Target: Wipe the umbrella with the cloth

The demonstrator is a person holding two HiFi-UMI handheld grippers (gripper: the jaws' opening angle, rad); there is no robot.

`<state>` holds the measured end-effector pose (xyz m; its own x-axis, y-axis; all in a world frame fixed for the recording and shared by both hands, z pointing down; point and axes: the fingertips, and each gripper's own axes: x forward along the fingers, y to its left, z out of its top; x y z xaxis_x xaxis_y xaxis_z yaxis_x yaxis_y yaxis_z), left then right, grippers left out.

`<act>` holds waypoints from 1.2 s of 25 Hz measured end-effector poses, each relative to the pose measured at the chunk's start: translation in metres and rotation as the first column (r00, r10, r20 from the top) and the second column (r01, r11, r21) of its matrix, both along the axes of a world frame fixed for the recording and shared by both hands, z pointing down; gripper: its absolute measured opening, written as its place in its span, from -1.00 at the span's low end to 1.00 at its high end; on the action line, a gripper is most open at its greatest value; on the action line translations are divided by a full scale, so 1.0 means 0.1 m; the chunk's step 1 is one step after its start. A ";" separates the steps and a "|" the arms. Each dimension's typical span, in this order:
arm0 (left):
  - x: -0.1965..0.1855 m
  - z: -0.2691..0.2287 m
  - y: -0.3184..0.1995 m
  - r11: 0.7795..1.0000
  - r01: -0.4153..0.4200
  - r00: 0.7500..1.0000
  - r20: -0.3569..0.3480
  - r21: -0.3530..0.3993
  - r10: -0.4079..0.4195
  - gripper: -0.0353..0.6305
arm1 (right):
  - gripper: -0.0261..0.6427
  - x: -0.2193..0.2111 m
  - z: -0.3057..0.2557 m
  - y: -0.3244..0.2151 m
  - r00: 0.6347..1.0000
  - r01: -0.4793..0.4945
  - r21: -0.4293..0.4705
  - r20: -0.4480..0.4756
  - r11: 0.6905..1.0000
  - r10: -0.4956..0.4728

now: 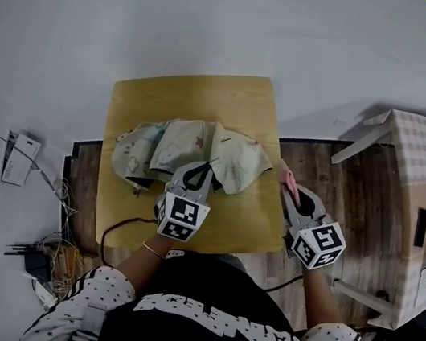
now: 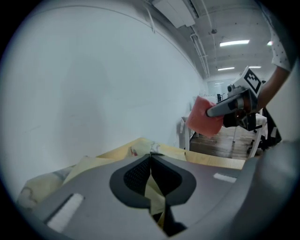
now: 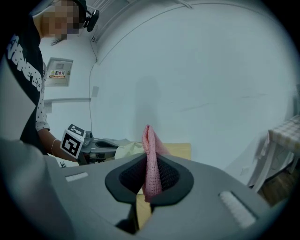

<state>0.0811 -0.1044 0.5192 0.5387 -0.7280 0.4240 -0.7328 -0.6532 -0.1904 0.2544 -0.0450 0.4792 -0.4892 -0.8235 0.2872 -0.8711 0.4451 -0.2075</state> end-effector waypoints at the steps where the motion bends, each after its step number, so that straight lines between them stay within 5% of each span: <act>1: -0.08 -0.01 0.01 1.000 0.015 1.000 -0.006 -0.004 -0.015 -0.88 | -0.83 -0.06 0.00 -0.04 1.000 0.013 0.002 0.002 1.000 -0.013; 11: -0.74 0.05 0.02 0.991 0.109 0.993 -0.036 -0.075 -0.112 -0.88 | -0.83 -0.77 -0.05 -0.48 0.992 0.130 0.026 0.005 0.991 -0.130; 19: -0.85 0.19 0.06 0.988 0.079 0.995 -0.045 -0.131 -0.086 -0.88 | -0.82 -1.32 -0.02 -0.92 0.976 0.204 0.038 -0.089 0.978 -0.200; 30: -0.93 0.27 0.08 0.986 0.008 0.998 -0.067 -0.166 -0.020 -0.88 | -0.82 -2.08 0.33 -1.16 0.851 0.415 -0.038 -0.338 0.909 -0.402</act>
<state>-0.0118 -0.0968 0.5457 0.5608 -0.6582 0.5022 -0.7497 -0.6612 -0.0294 0.0465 -0.1606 0.5121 -0.6654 -0.5827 0.4665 -0.6234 0.7776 0.0819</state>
